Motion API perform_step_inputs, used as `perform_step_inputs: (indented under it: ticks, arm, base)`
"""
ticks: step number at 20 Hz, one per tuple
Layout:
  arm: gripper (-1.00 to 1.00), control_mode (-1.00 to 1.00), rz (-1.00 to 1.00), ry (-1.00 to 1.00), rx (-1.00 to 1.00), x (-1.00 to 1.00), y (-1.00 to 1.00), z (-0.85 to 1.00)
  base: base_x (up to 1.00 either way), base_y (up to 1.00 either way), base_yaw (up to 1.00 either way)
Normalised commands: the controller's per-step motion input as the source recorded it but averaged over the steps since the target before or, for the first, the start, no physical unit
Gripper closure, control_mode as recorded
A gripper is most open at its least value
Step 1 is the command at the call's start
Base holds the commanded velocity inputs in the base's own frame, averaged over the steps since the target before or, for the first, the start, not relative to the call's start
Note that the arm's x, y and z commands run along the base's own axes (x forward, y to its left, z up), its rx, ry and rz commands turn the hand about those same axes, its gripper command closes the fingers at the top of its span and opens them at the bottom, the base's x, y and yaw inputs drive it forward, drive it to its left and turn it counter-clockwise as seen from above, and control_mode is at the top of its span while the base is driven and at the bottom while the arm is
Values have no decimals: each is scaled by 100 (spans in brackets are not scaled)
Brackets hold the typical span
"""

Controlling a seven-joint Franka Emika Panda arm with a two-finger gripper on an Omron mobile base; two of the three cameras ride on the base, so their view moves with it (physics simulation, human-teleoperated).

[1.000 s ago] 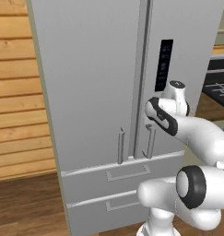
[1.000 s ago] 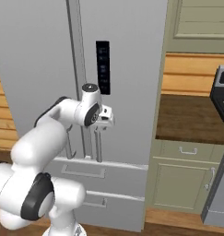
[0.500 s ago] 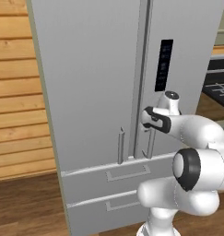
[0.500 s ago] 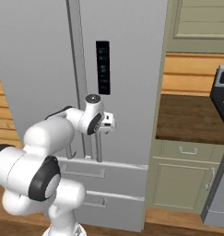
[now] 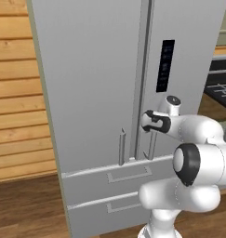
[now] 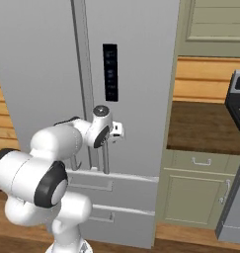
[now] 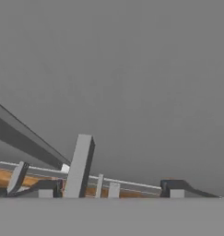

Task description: Take the strawberry from the fridge and place it on top of the pancake, located on the dining counter.

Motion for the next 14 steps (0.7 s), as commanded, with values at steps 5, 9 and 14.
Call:
perform_step_inputs:
  ticks: [5,9,14]
  arm:
    - [100,-100,0,-8,2,-9,-18,-9]
    - [100,-100,0,-2,1,-21,-47,0]
    - [100,-100,0,-5,0,-76,-88,0]
  base:
    - [0,0,0]
    - [0,0,0]
    - [0,0,0]
